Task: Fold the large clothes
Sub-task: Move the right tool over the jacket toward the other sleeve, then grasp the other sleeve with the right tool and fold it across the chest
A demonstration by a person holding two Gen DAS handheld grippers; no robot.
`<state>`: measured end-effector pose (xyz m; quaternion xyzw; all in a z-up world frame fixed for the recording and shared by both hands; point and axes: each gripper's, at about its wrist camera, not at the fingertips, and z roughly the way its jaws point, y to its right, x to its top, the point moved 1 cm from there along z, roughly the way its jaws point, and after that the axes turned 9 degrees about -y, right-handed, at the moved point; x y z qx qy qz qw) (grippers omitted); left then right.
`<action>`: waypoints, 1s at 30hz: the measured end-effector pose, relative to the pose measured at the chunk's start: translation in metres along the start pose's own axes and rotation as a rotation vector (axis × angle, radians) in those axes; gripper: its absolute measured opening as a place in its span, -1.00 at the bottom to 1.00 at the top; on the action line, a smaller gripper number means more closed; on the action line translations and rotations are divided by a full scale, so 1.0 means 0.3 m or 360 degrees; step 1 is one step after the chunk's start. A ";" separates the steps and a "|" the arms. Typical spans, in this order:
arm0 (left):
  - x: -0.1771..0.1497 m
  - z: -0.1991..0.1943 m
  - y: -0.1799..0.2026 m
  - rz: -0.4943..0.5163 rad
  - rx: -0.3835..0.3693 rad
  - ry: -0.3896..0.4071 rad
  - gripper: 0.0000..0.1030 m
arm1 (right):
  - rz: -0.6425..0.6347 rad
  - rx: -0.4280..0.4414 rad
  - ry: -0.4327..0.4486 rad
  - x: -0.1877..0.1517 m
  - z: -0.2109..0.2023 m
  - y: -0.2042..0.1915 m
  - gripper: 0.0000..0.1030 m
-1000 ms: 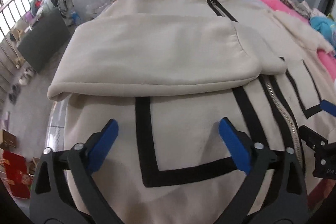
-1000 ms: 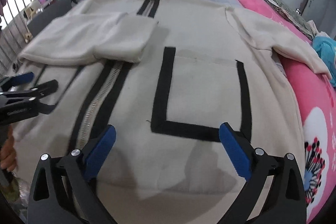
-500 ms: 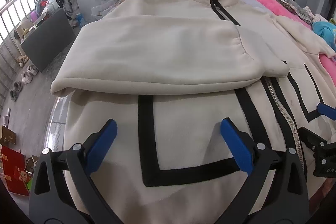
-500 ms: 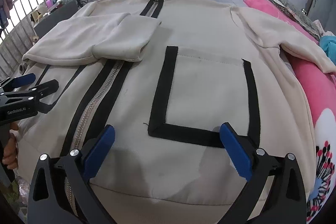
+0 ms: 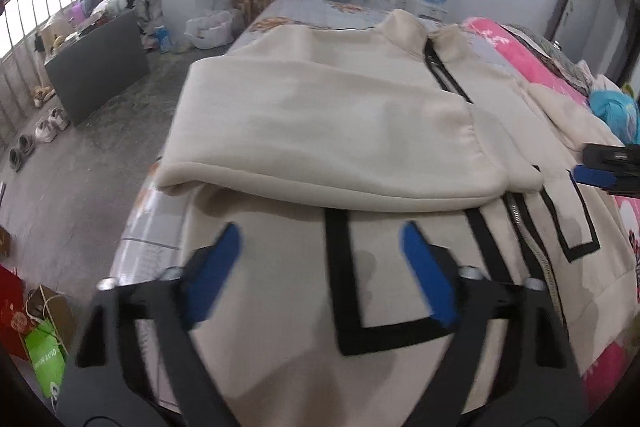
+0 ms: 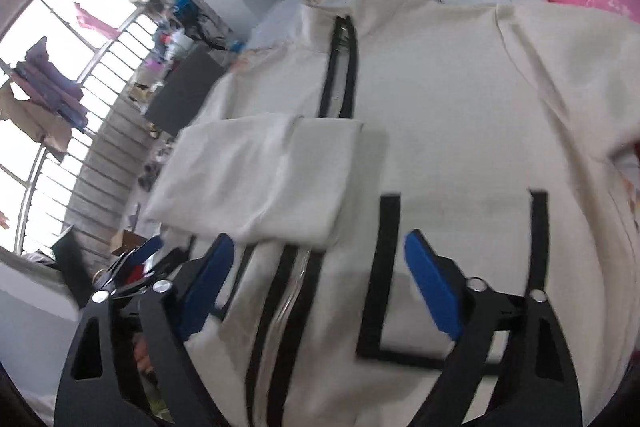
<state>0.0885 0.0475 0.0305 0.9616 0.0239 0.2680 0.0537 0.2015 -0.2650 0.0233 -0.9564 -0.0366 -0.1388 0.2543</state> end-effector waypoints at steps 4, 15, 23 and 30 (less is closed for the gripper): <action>0.000 0.002 -0.056 -0.0078 -0.0030 -0.0021 -0.10 | 0.0097 0.0010 -0.0134 0.075 0.133 0.044 -0.12; 0.052 0.040 -0.125 -0.0239 -0.0088 0.0025 -0.51 | -0.0223 -0.0216 -0.0009 0.133 0.102 -0.108 -0.91; 0.074 0.055 -0.132 -0.0266 -0.0060 0.0026 -0.52 | -0.0081 -0.0241 0.0538 0.312 -0.267 -0.018 -0.93; 0.079 0.064 -0.132 -0.0278 -0.0022 0.0029 -0.53 | 0.0222 -0.0330 0.0343 0.264 -0.136 0.280 -0.94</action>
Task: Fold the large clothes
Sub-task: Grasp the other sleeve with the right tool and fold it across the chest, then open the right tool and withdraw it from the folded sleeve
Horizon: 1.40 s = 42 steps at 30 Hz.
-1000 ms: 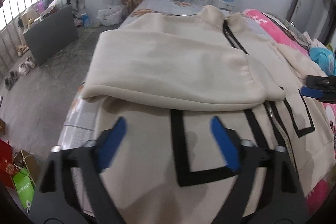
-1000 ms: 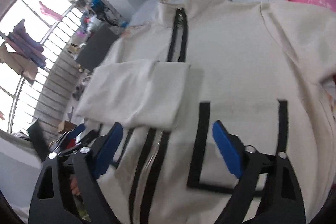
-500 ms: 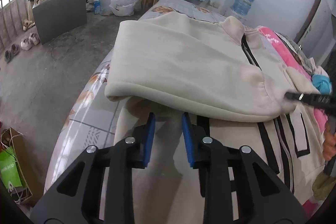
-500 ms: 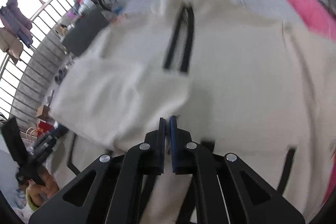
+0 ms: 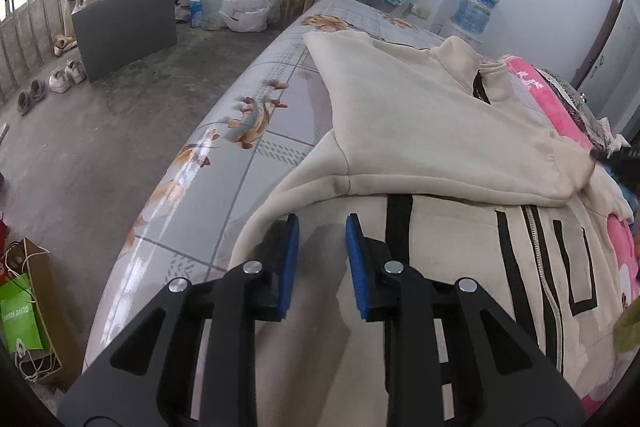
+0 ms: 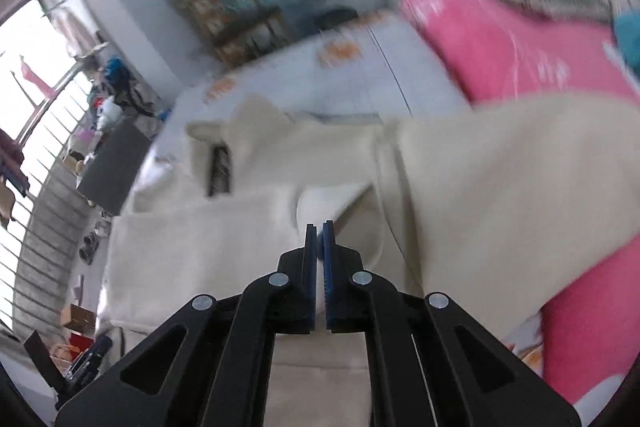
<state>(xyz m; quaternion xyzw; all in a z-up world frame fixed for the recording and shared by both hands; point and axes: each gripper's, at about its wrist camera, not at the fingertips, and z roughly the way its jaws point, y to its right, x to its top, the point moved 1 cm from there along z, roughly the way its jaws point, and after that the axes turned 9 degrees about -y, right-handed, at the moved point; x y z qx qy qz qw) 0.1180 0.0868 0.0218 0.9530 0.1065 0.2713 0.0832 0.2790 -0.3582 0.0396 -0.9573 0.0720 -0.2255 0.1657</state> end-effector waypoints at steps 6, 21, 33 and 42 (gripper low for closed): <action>0.001 0.001 0.000 -0.0005 0.0020 0.0003 -0.53 | 0.0002 -0.0023 0.0115 0.001 -0.051 0.043 -0.94; -0.009 -0.004 0.007 0.0002 0.0037 0.0007 -0.52 | -0.0171 -0.0050 0.0006 -0.015 0.004 0.000 -0.34; 0.030 -0.182 0.081 0.0150 -0.0018 -0.0005 0.41 | -0.0566 -0.0361 -0.0112 -0.132 0.133 -0.196 -0.05; 0.183 0.053 0.287 0.0345 0.0036 -0.0115 0.56 | -0.0699 -0.0460 -0.0069 -0.182 0.224 -0.280 0.25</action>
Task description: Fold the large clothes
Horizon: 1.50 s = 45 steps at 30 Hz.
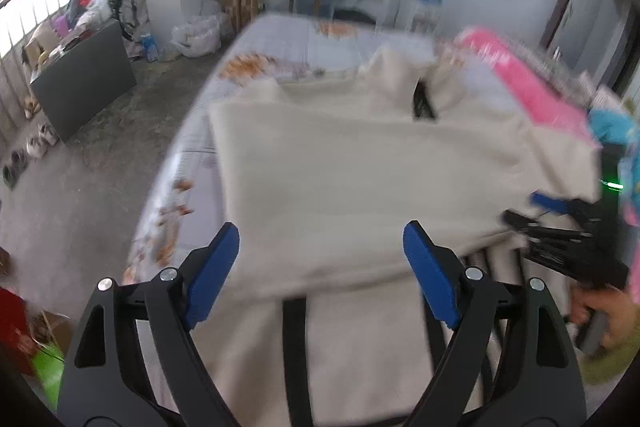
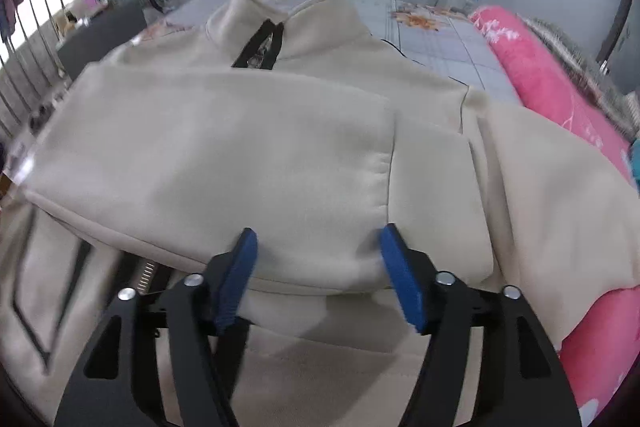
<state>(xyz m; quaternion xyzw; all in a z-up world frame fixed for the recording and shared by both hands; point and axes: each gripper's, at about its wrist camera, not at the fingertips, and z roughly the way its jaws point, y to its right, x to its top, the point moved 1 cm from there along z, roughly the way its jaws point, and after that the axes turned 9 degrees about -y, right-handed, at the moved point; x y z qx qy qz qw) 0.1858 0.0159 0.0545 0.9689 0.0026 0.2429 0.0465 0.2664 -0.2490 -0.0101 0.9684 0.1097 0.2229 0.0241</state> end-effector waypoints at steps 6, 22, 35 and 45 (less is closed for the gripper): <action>-0.040 0.150 0.040 0.0152 0.0162 -0.0120 0.61 | 0.0013 0.0059 -0.0010 -0.045 -0.018 0.023 0.29; -0.117 0.022 0.259 0.0285 0.0009 -0.0135 0.63 | 0.0450 0.0087 -0.0119 -0.314 -0.151 0.090 0.55; -0.138 0.094 0.421 0.0340 0.0101 -0.0136 0.69 | 0.0354 -0.0023 -0.0118 -0.362 -0.131 0.083 0.84; -0.124 0.125 0.395 0.0315 0.0097 -0.0120 0.81 | 0.0375 -0.0006 -0.0103 -0.368 -0.125 0.086 0.88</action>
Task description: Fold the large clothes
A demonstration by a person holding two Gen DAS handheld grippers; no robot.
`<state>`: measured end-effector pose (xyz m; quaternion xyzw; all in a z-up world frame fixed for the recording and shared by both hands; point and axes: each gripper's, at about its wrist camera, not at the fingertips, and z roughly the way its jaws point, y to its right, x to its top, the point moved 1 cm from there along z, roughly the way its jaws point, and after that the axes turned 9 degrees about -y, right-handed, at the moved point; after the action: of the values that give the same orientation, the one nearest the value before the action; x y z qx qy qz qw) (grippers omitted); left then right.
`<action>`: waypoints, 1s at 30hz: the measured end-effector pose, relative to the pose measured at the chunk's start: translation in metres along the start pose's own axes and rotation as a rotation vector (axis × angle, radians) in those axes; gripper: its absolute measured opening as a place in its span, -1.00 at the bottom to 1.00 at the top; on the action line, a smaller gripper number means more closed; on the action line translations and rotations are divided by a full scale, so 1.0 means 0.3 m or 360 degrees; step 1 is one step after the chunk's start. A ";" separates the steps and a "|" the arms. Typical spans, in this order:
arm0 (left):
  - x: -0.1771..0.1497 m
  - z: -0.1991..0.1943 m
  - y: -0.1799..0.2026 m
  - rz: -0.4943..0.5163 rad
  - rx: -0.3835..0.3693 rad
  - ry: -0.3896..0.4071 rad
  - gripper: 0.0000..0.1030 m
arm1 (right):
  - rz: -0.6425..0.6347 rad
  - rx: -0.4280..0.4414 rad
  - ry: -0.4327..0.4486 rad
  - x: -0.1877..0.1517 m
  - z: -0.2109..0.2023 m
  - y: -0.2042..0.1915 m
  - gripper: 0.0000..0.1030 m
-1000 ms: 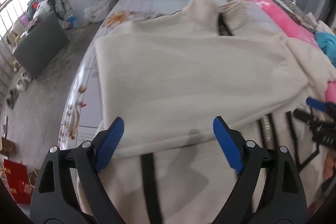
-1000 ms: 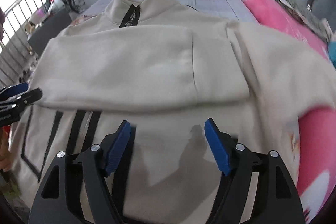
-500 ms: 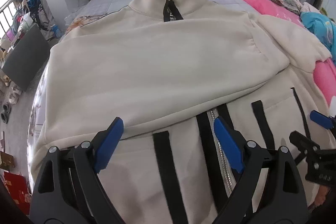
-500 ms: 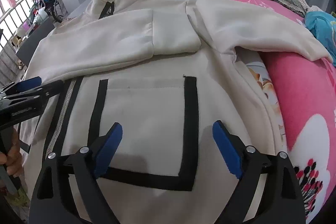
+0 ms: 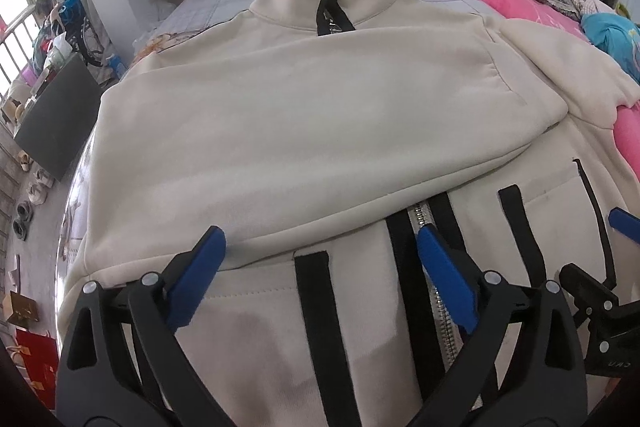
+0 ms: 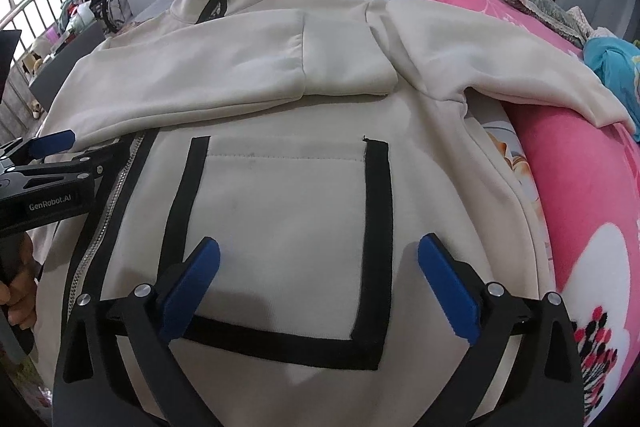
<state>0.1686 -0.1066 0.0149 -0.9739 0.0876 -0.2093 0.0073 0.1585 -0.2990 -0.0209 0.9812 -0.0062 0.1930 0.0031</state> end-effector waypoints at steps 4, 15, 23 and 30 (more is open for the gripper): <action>-0.001 -0.001 0.001 0.0000 0.0000 0.0000 0.83 | 0.0012 -0.0005 -0.0003 0.002 0.002 -0.003 0.88; 0.004 0.004 -0.001 -0.0001 -0.0001 -0.0007 0.84 | 0.0029 -0.0010 -0.0022 0.006 0.003 -0.003 0.88; 0.009 0.008 -0.004 -0.0002 -0.0003 -0.0024 0.84 | 0.0035 -0.0009 -0.0051 0.014 0.006 -0.004 0.88; 0.013 0.011 -0.007 -0.0004 0.0000 -0.0038 0.84 | 0.0038 0.0006 -0.0054 0.011 0.008 0.000 0.88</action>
<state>0.1737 -0.1053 0.0136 -0.9764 0.0864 -0.1978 0.0080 0.1625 -0.2992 -0.0220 0.9842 -0.0175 0.1763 -0.0011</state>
